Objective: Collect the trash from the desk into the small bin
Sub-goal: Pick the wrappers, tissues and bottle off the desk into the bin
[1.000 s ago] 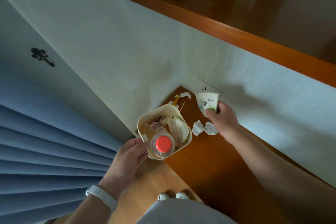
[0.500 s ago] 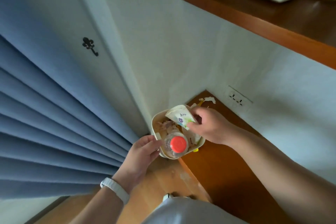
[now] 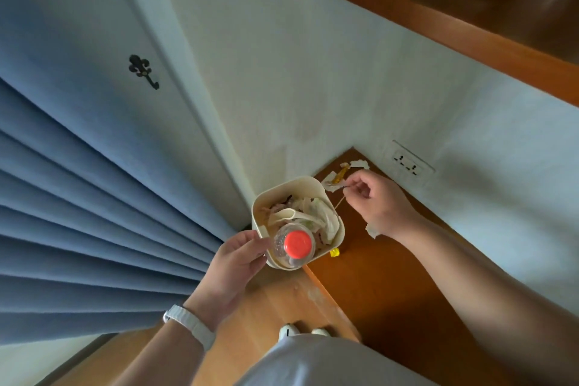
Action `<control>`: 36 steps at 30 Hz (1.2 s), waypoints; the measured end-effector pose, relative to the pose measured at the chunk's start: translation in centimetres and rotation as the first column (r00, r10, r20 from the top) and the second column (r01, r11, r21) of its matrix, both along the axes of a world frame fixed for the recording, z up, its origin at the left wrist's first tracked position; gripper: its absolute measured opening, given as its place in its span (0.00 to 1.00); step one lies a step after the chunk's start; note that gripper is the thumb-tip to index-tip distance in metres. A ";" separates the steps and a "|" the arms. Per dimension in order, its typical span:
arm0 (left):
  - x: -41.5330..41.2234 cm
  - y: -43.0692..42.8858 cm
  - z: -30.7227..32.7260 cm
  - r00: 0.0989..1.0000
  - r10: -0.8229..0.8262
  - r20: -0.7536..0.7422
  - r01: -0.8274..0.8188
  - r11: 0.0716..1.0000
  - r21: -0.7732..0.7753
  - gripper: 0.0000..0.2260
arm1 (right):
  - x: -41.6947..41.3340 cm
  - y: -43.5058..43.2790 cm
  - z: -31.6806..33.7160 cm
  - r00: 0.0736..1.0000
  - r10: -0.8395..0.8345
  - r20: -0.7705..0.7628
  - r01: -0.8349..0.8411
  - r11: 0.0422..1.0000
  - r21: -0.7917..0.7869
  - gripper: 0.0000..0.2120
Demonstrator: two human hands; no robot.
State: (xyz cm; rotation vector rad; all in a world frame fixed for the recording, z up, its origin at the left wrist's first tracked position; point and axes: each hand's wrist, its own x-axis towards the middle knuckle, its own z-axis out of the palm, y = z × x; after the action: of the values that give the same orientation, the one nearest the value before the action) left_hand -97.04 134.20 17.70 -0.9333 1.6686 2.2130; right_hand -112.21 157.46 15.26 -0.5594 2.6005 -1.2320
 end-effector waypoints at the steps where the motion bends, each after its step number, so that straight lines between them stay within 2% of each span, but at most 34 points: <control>1: -0.2 0.2 0.0 1.000 -0.002 0.002 0.002 1.000 0.006 0.04 | -0.4 0.9 -1.0 0.999 -0.040 0.013 0.039 0.998 0.041 0.05; 4: -1.0 0.7 -0.1 1.000 -0.022 0.001 0.022 0.999 0.025 0.05 | -1.1 3.7 -5.1 0.978 -0.175 0.116 0.148 0.967 0.205 0.08; 6: -1.5 1.0 -0.2 1.000 -0.027 0.006 0.027 0.999 0.019 0.05 | -1.2 5.3 -7.8 0.964 -0.215 0.156 0.152 0.927 0.342 0.09; 9: -2.2 1.4 -0.5 0.999 -0.034 0.025 0.035 0.999 -0.008 0.06 | -1.0 7.3 -10.8 0.972 -0.203 0.117 0.121 0.863 0.490 0.13; 13: -3.2 2.1 -0.9 0.998 -0.035 0.042 0.036 0.999 -0.023 0.06 | -0.4 9.4 -13.6 0.986 -0.163 -0.017 0.139 0.779 0.612 0.19; 17: -4.0 2.5 -1.3 0.999 -0.003 0.037 0.003 1.000 -0.012 0.07 | 0.3 10.8 -15.7 0.974 -0.226 -0.022 0.196 0.789 0.582 0.22; 22: -4.5 3.1 -1.7 0.999 -0.024 0.042 0.025 1.000 -0.016 0.10 | -0.1 11.5 -16.5 0.974 -0.224 -0.029 0.200 0.796 0.572 0.17; 24: -4.7 3.4 -1.6 0.998 -0.043 0.043 0.044 0.999 -0.028 0.07 | -0.3 11.4 -16.6 0.973 -0.229 -0.017 0.198 0.799 0.569 0.15; 30: -4.6 3.8 -1.1 0.993 -0.111 0.040 0.113 0.992 -0.063 0.07 | 0.0 10.6 -16.2 0.944 -0.306 0.124 0.185 0.801 0.569 0.11; 36: -3.7 2.7 -1.1 0.991 -0.122 0.058 0.126 0.990 -0.069 0.13 | 0.0 7.9 -10.7 0.947 -0.304 0.101 0.255 0.906 0.338 0.09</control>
State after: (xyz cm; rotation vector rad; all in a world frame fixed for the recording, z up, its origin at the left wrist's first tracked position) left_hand -100.79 136.87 16.60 -0.8729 1.7427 2.0426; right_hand -112.24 165.33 4.56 -0.0268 2.7328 -0.8464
